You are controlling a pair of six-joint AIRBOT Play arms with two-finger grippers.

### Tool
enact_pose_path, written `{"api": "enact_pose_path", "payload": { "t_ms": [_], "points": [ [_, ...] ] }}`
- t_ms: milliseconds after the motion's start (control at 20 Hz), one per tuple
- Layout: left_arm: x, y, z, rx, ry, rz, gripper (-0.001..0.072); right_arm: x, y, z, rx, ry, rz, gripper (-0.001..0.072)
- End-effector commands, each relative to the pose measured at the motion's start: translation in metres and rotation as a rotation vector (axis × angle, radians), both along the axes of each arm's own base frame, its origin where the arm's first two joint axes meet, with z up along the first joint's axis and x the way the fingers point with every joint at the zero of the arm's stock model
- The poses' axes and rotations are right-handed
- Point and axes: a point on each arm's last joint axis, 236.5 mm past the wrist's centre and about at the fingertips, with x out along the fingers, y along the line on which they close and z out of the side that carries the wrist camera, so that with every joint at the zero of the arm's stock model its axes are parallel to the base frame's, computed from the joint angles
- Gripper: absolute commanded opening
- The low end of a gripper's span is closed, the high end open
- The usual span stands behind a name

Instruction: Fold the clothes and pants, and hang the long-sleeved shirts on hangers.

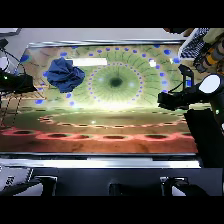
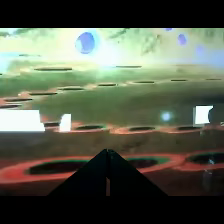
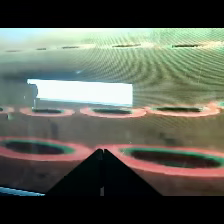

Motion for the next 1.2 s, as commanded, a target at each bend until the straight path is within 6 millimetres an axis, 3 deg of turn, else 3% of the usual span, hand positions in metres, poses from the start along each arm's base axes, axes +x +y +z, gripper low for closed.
{"api": "enact_pose_path", "payload": {
  "t_ms": [0,300,650,700,750,800,850,950,1050,1150],
  "points": [
    [0.002,0.0,-0.001,0.008,-0.009,-0.018,0.0014,0.0,0.0,0.0,0.0,0.0,0.001,0.0038],
    [0.005,0.0,-0.001,0.008,-0.015,-0.016,0.0015,0.001,0.0,0.001,0.0,-0.005,-0.001,0.0038],
    [0.022,0.001,-0.006,-0.001,-0.046,0.006,0.0015,0.001,0.0,0.001,0.001,-0.006,-0.001,0.0038],
    [0.025,0.001,-0.011,-0.009,-0.033,0.024,0.0054,0.001,0.0,0.001,0.001,-0.006,-0.002,0.0037],
    [0.034,0.003,-0.017,-0.014,-0.034,0.047,0.0315,0.001,0.0,0.001,0.001,-0.005,-0.001,0.0037],
    [0.049,0.007,-0.022,-0.02,-0.055,0.095,0.0635,0.001,0.0,0.001,0.001,-0.006,-0.001,0.0037],
    [0.074,0.012,-0.027,-0.039,-0.109,0.153,0.072,0.003,0.0,0.001,0.001,-0.012,-0.003,0.0038],
    [0.131,0.026,-0.044,-0.043,-0.234,0.234,0.072,0.006,0.0,0.002,0.001,-0.025,-0.008,0.0039],
    [0.177,0.035,-0.083,-0.06,-0.287,0.308,0.072,0.007,0.0,0.003,0.002,-0.029,-0.009,0.0041],
    [0.21,0.04,-0.131,-0.077,-0.308,0.362,0.072,0.008,0.0,0.003,0.0,-0.036,-0.01,0.0086]
  ]
}}
